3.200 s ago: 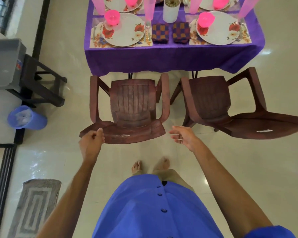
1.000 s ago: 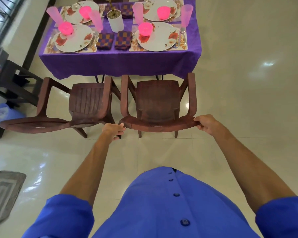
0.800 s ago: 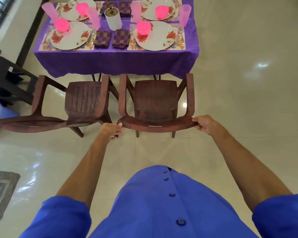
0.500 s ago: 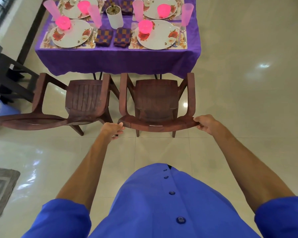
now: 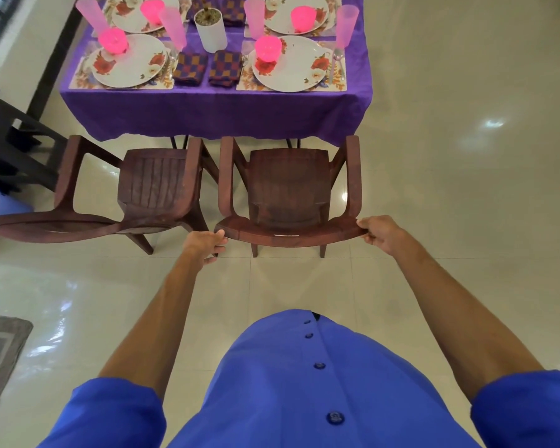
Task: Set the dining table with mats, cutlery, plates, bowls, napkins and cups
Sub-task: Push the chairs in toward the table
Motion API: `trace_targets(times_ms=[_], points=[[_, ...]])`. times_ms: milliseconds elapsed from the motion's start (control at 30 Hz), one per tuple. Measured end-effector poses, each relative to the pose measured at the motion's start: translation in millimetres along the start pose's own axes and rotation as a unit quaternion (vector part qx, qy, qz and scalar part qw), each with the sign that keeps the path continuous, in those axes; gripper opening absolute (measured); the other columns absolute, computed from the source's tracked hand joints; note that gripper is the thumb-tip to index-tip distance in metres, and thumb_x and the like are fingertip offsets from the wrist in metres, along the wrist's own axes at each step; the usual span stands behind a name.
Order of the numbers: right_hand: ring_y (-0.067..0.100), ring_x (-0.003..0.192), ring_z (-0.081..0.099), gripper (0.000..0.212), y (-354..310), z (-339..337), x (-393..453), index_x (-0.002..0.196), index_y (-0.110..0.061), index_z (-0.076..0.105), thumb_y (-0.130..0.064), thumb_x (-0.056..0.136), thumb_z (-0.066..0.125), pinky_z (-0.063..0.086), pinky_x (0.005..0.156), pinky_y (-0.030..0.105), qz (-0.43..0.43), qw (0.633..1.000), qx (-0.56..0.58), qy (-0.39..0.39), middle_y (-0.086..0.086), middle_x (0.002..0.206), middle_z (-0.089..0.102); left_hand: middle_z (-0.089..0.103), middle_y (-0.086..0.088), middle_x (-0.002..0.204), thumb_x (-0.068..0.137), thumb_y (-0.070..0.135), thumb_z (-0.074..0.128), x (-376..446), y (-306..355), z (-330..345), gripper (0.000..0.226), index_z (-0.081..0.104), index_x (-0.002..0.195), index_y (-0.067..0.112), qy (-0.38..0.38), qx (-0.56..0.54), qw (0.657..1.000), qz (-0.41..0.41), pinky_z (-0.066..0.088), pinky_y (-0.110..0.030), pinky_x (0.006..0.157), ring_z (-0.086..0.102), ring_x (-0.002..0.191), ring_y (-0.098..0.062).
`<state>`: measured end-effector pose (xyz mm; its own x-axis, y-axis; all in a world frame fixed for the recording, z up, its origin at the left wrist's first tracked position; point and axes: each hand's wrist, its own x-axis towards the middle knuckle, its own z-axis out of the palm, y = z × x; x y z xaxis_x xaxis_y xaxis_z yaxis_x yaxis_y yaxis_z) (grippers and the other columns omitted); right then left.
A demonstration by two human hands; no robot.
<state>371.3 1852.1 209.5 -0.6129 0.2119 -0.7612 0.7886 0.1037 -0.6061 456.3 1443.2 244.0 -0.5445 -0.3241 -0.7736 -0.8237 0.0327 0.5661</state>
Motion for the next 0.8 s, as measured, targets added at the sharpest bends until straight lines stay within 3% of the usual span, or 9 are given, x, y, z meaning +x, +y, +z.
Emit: trace_targets(times_ms=[133,267,400,600,800], points=[[0.014,0.061,0.053,0.017,0,1,1,0.113,0.002,0.068,-0.003,0.097,0.066,0.042,0.045,0.019,-0.001,1.0,-0.005,-0.003,0.01,0.091,0.064,0.073,-0.001,0.117,0.107,0.028,0.06,-5,2,0,0.02,0.062,0.118,0.011,0.011,-0.004,1.0,-0.003,0.046,-0.04,0.096,0.065,0.107,-0.016],[0.015,0.061,0.054,0.013,-3,-3,3,0.11,0.0,0.067,0.0,0.097,0.066,0.039,0.04,0.019,0.012,1.0,0.005,-0.024,0.013,0.096,0.065,0.073,-0.003,0.118,0.105,0.027,0.064,-5,-2,-2,0.014,0.063,0.095,0.018,0.017,0.018,1.0,0.004,0.048,-0.045,0.1,0.066,0.106,-0.018],[0.015,0.06,0.053,0.011,-6,-6,2,0.108,-0.001,0.066,0.0,0.097,0.065,0.039,0.04,0.019,0.019,0.999,-0.004,-0.036,0.01,0.089,0.064,0.077,-0.004,0.108,0.095,0.037,0.077,-4,-9,0,0.025,0.065,0.089,0.017,0.059,-0.019,0.998,0.0,0.052,-0.042,0.092,0.071,0.099,-0.019],[0.016,0.061,0.053,0.005,-7,-6,2,0.101,-0.004,0.065,0.0,0.098,0.064,0.038,0.039,0.019,0.013,0.999,-0.018,-0.046,0.01,0.088,0.064,0.08,-0.002,0.103,0.097,0.037,0.073,-5,-9,8,0.022,0.069,0.091,0.016,0.082,-0.02,0.996,-0.005,0.054,-0.036,0.077,0.075,0.096,-0.016],[0.016,0.059,0.053,0.01,-8,-11,0,0.108,-0.001,0.067,-0.001,0.098,0.065,0.039,0.039,0.02,0.009,0.998,-0.037,-0.05,0.012,0.09,0.066,0.081,0.0,0.093,0.099,0.038,0.07,-5,-12,12,0.023,0.071,0.092,0.016,0.08,-0.014,0.996,-0.02,0.055,-0.037,0.079,0.076,0.097,-0.016]])
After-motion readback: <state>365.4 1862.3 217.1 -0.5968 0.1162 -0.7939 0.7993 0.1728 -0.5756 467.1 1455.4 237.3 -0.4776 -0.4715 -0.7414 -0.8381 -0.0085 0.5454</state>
